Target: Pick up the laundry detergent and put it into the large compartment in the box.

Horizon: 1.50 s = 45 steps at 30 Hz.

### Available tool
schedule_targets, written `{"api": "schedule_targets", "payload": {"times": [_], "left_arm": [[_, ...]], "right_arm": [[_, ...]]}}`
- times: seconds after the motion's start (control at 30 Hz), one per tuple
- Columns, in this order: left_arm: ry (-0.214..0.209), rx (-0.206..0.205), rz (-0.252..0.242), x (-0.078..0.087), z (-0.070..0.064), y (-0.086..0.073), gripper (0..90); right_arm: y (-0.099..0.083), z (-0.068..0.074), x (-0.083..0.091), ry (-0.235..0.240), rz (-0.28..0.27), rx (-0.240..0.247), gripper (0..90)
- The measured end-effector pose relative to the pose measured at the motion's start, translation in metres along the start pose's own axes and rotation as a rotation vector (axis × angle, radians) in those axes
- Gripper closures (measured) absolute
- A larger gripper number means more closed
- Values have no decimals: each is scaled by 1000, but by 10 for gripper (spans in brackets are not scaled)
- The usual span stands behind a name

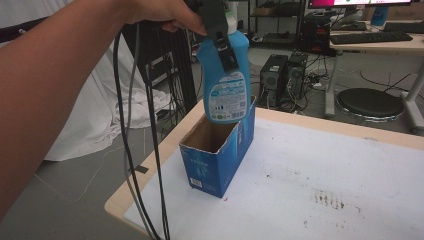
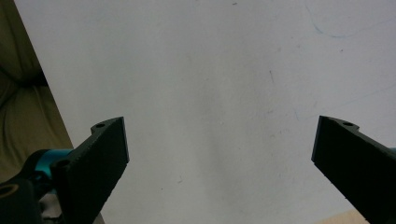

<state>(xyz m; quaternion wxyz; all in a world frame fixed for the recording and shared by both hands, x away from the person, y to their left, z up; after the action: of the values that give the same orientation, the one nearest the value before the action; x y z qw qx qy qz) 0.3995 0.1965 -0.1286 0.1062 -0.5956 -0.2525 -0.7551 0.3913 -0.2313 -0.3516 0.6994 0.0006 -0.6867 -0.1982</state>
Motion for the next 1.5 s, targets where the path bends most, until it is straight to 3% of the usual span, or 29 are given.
{"api": "schedule_targets", "payload": {"times": [0.2, 0.63, 0.87, 1.2, 1.33, 1.37, 1.5], "left_arm": [[13, -9, 10, -7, 7, -8, 382], [16, 8, 45, -47, 23, -34, 382], [23, -1, 71, -79, 24, -46, 382], [3, -19, 110, -139, 23, -64, 382], [0, -26, 121, -148, 23, -66, 381], [-6, -30, 130, -162, 21, -68, 382], [-11, -37, 145, -178, 21, -72, 382]], "right_arm": [[1, -1, -1, -2, 1, -6, 29], [0, -3, -1, -9, 6, -24, 29], [1, -3, -2, -9, 10, -30, 29], [1, -3, -5, -7, 21, -32, 29], [0, -3, -5, -8, 22, -36, 29], [0, -4, -6, -6, 24, -36, 29], [0, -4, -8, -3, 22, -35, 29]]}}
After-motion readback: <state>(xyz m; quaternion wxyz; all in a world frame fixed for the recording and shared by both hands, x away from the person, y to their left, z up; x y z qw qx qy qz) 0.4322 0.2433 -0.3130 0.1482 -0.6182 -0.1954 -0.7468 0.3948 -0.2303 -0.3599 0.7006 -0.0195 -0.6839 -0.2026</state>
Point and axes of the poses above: each handheld gripper's, and its own axes: x roughly backward along the jaws, y roughly out of its top, z roughly to its left, the point moved 6 cm from there along -x, roughly forward along the jaws, and after that the axes turned 5 degrees about y, right-handed, at the moved point
